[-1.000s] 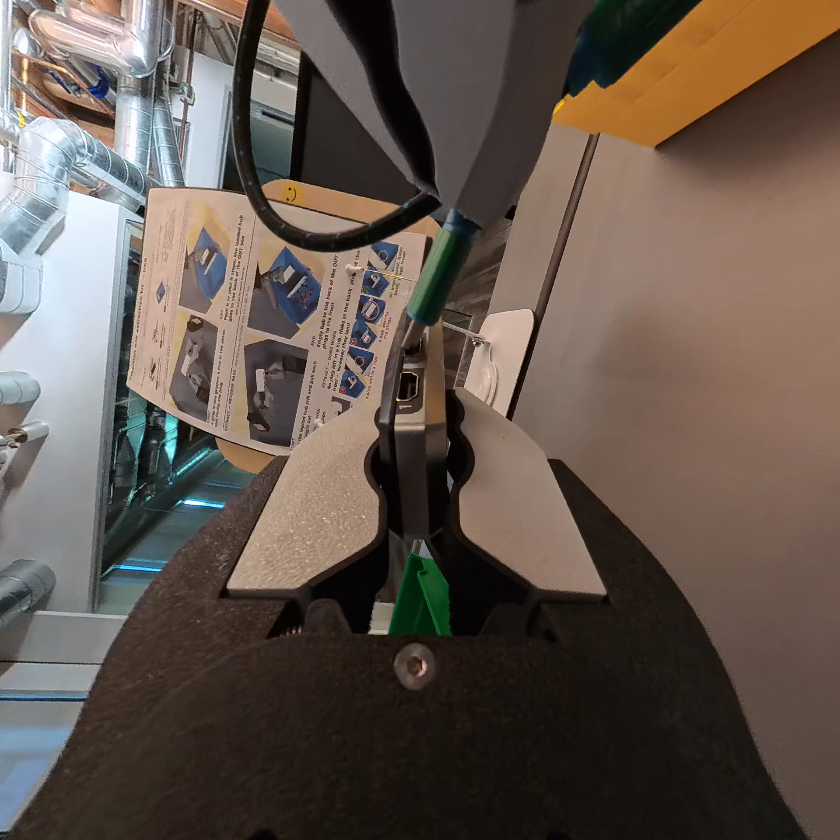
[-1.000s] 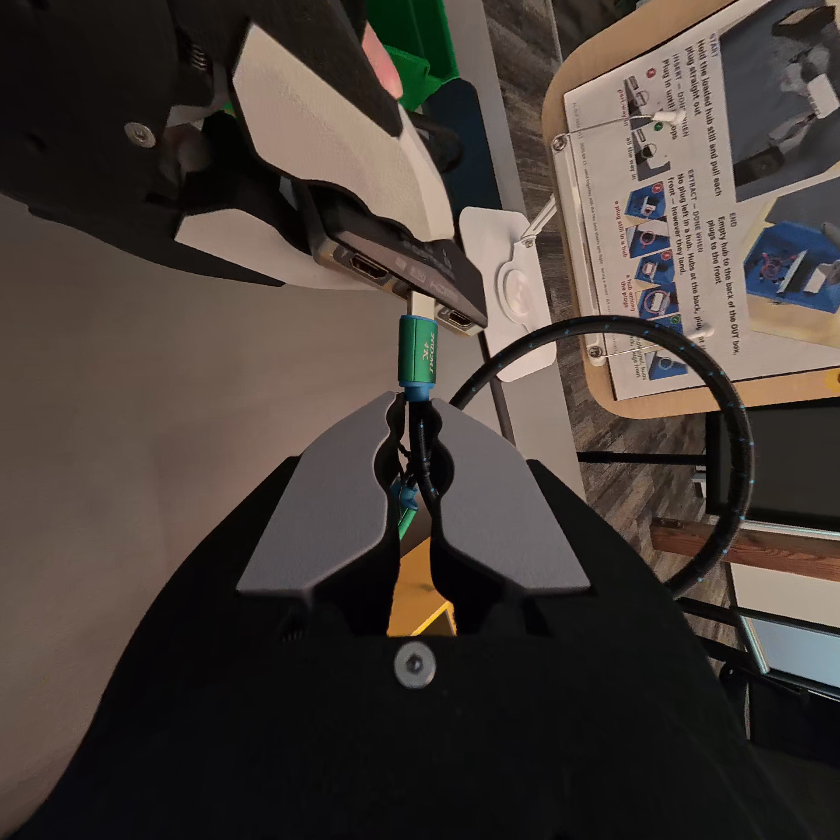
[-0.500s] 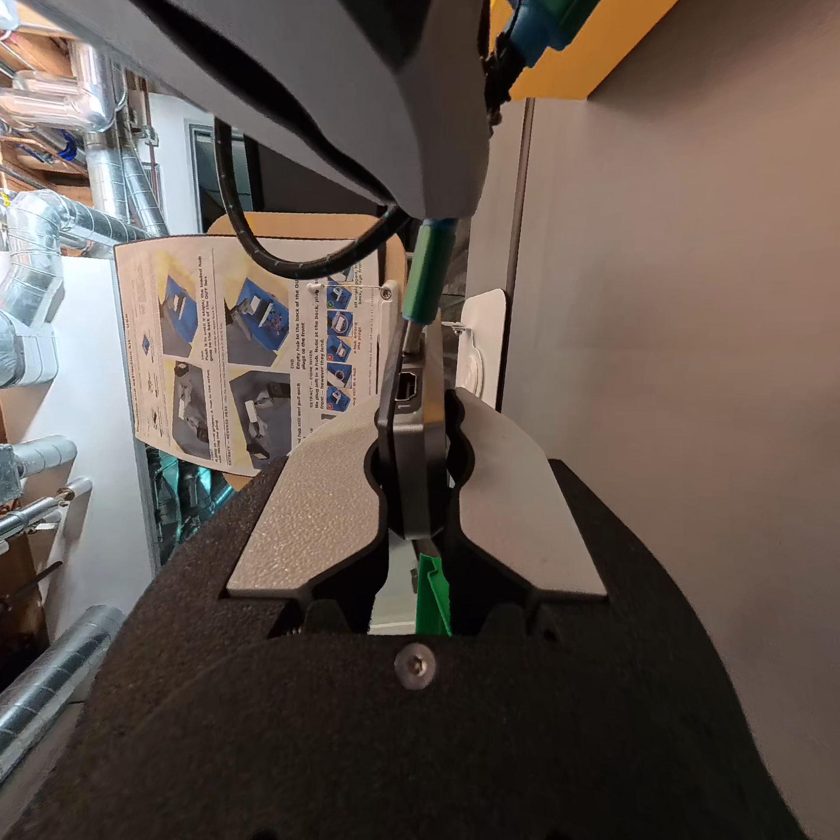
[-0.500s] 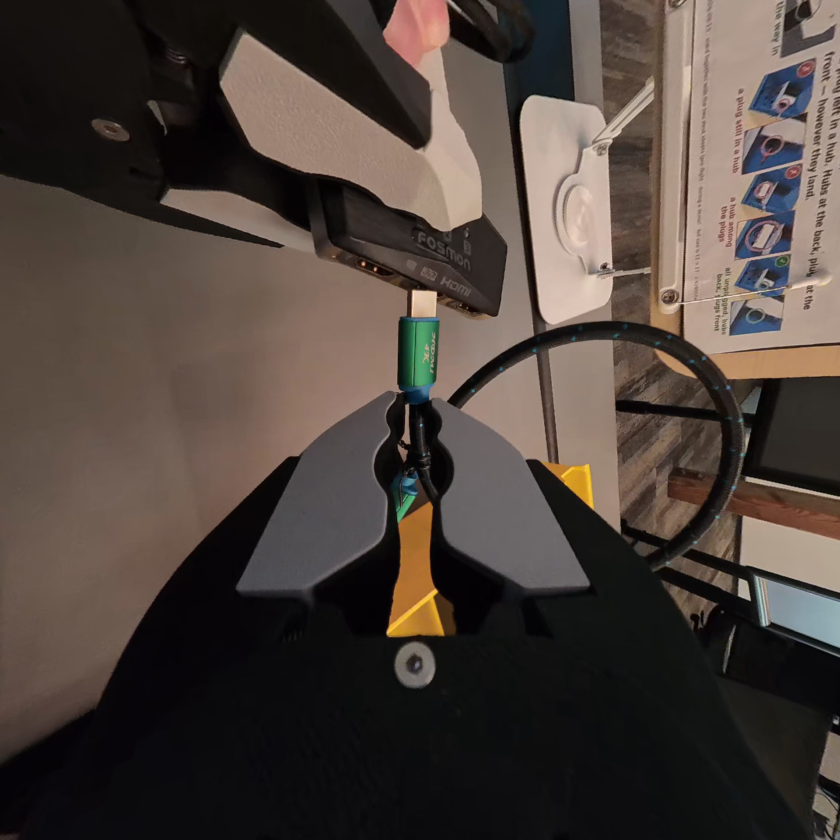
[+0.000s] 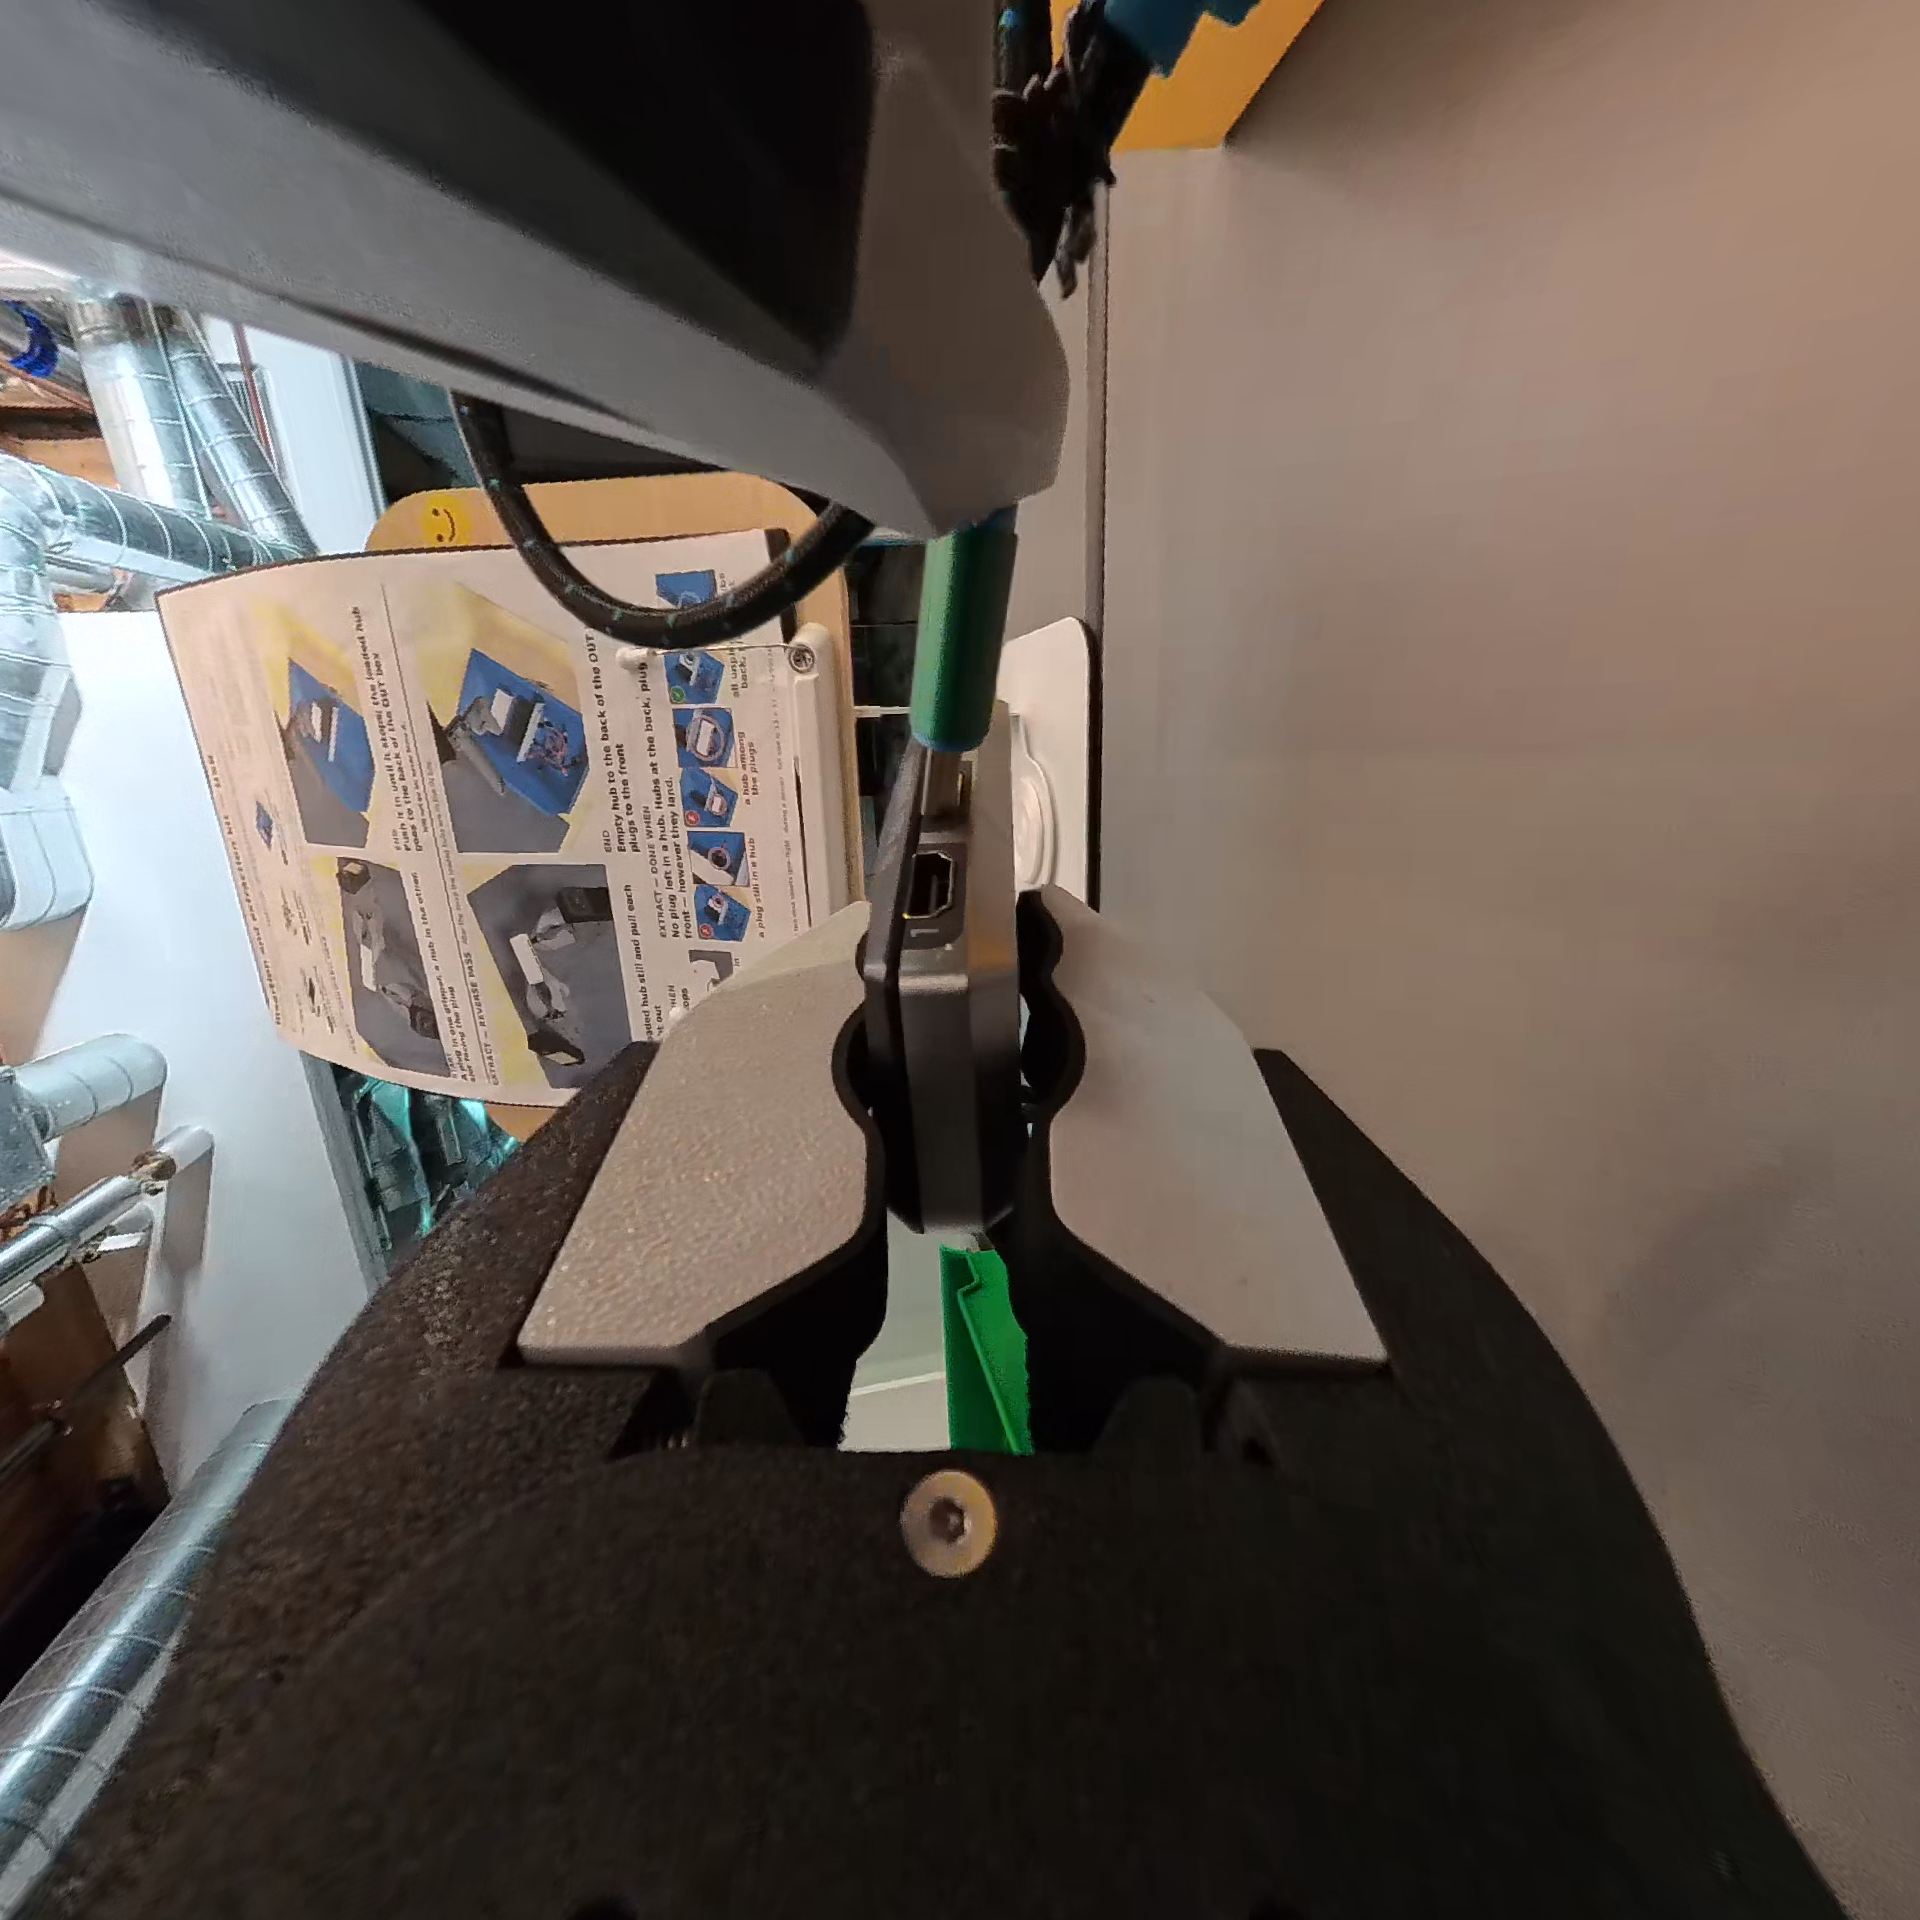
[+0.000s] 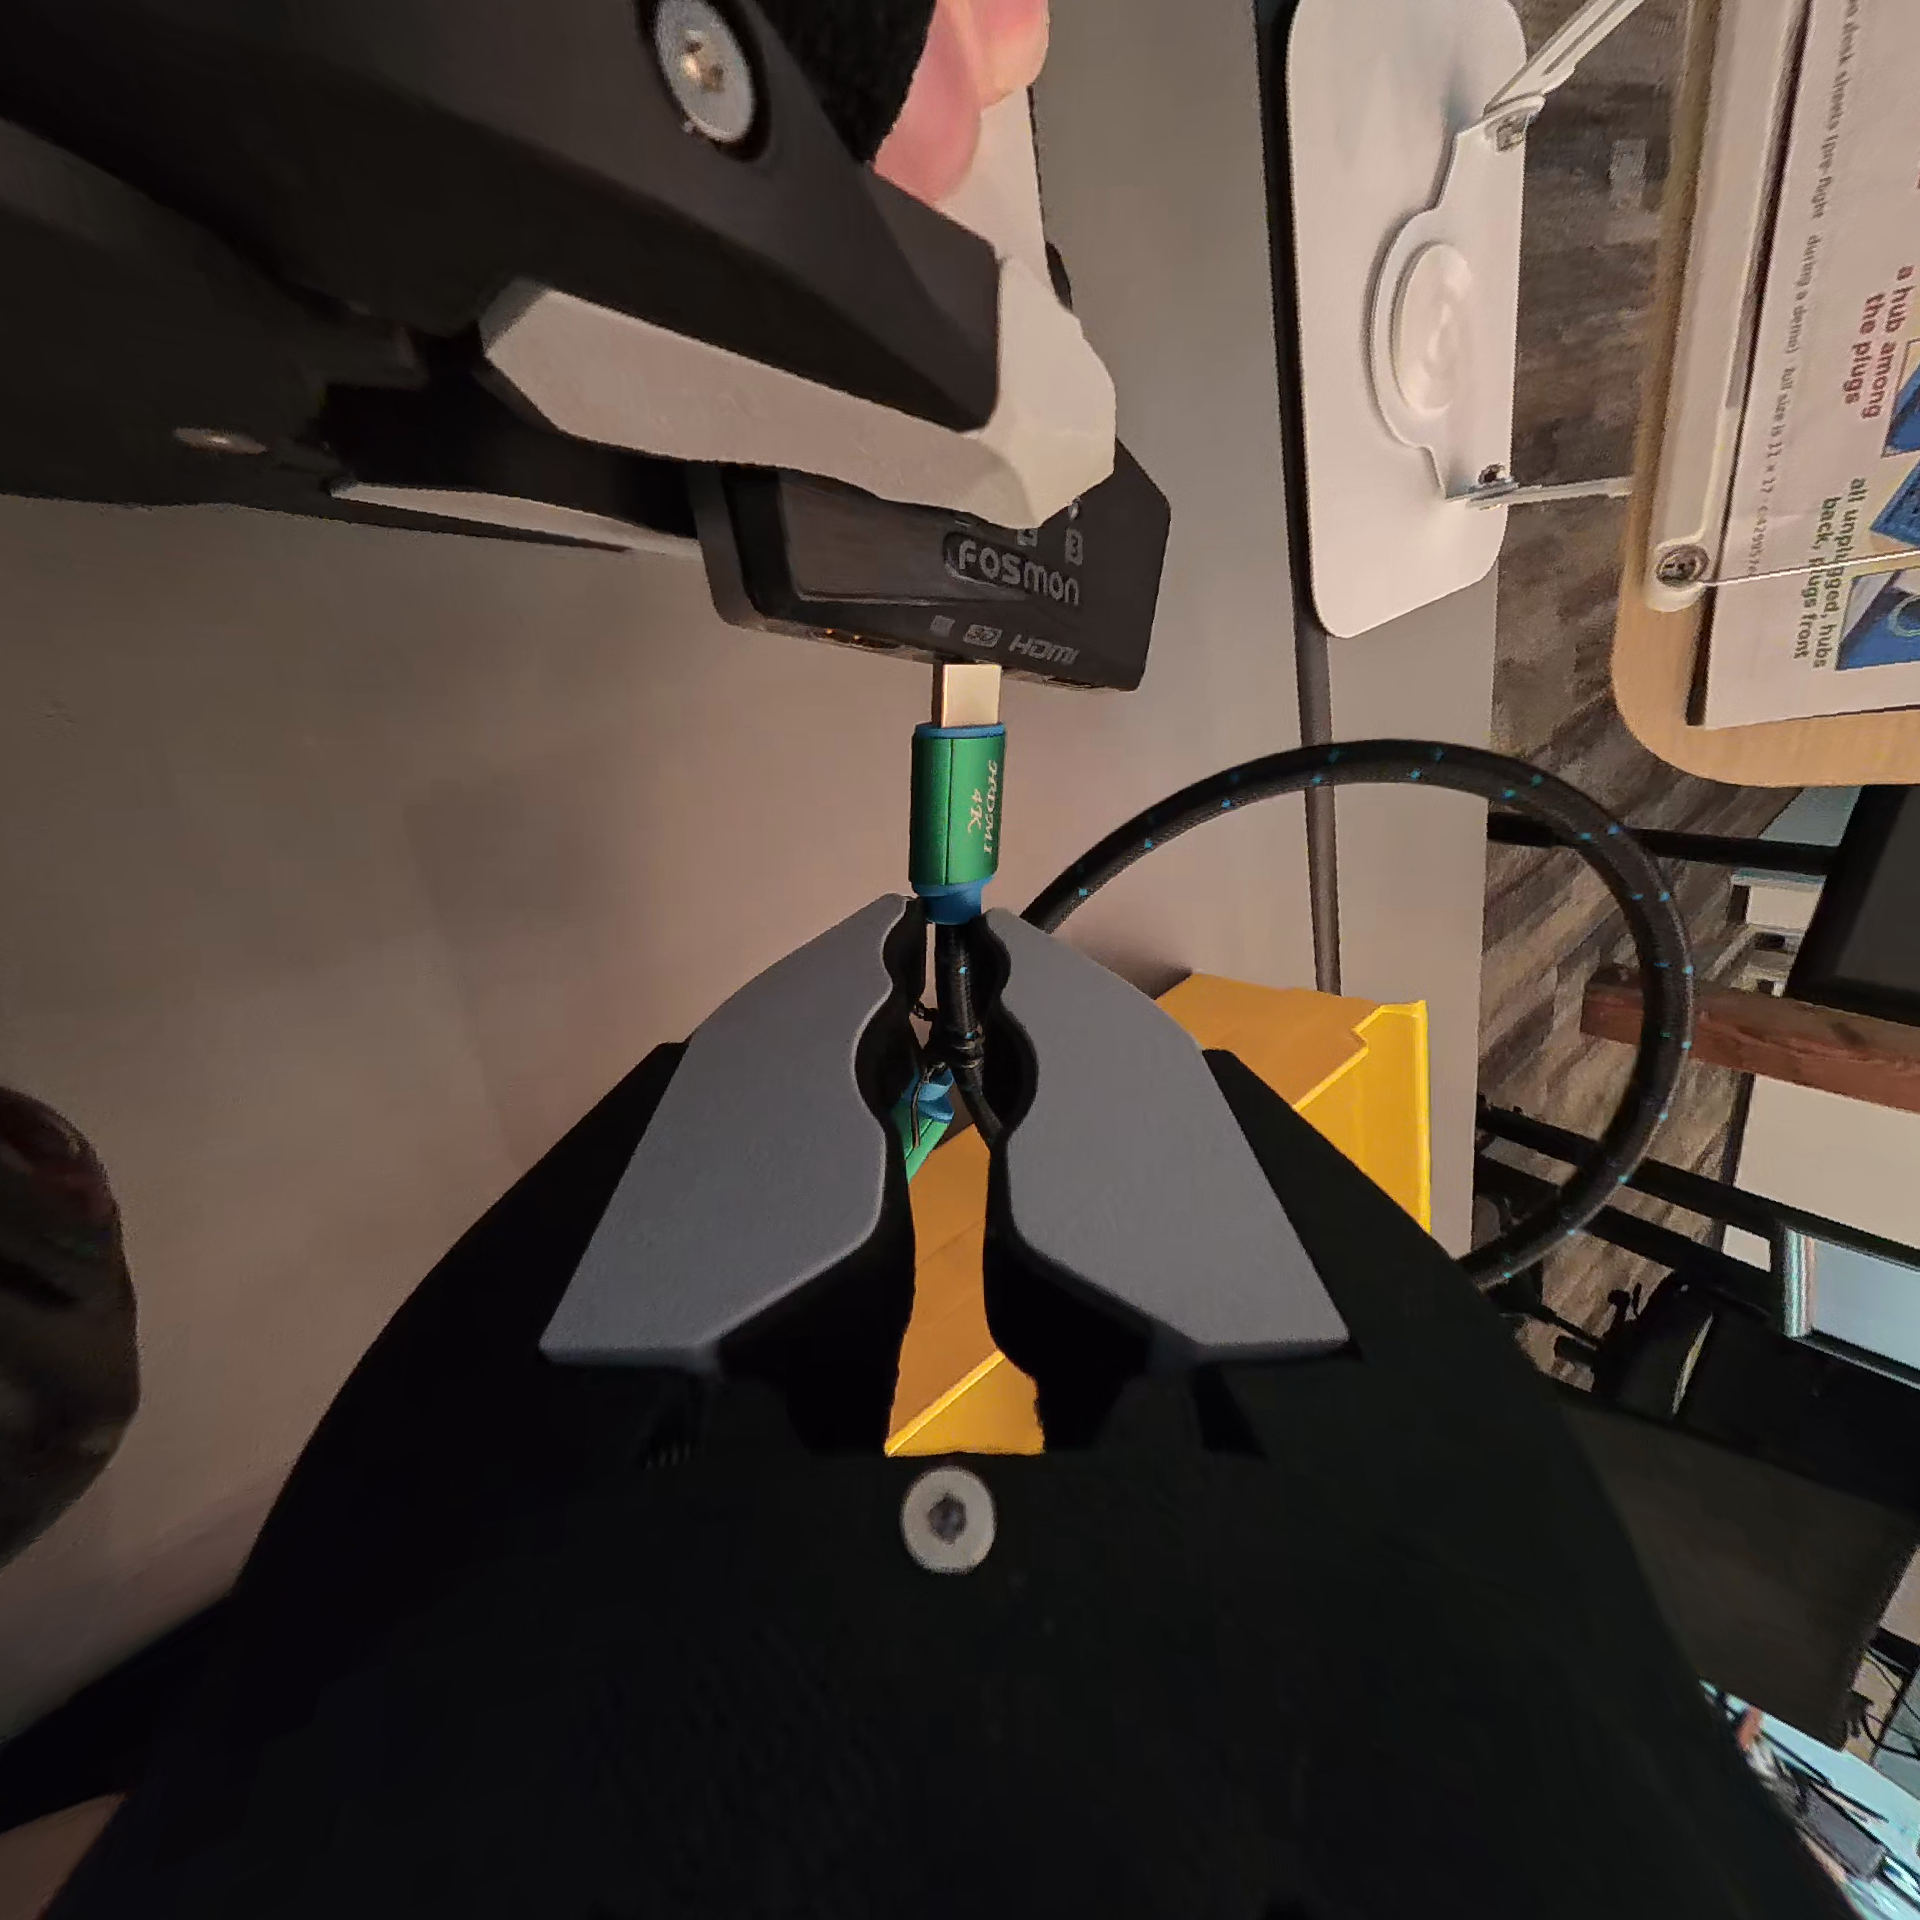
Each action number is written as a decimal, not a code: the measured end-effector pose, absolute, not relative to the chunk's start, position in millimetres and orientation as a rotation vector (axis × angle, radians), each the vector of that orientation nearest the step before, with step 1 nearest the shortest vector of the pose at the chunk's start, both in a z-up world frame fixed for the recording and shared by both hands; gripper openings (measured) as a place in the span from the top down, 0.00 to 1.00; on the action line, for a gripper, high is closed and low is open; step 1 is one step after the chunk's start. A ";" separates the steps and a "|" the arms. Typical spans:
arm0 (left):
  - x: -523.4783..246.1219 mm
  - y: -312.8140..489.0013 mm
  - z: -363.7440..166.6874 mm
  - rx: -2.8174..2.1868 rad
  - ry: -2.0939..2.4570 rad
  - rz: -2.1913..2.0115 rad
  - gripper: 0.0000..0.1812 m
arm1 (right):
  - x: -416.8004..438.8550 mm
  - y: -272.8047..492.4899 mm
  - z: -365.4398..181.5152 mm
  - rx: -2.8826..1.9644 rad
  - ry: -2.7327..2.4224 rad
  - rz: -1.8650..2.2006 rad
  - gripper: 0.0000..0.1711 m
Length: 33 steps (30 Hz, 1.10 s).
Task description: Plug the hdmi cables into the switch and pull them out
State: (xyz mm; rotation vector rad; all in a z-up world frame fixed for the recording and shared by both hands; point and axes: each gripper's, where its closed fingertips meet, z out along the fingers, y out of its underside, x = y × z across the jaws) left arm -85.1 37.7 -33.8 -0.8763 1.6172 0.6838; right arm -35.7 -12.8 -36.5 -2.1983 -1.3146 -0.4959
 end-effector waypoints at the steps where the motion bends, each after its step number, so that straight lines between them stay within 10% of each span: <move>1: -84.6 37.5 -35.0 -0.873 1.620 0.689 0.88 | -35.0 -13.0 -38.0 -2.207 -1.317 -0.504 0.95; 33: -83.0 38.4 -52.7 -0.897 1.687 0.722 0.88 | -38.3 -18.0 -42.2 -2.221 -1.358 -0.560 0.95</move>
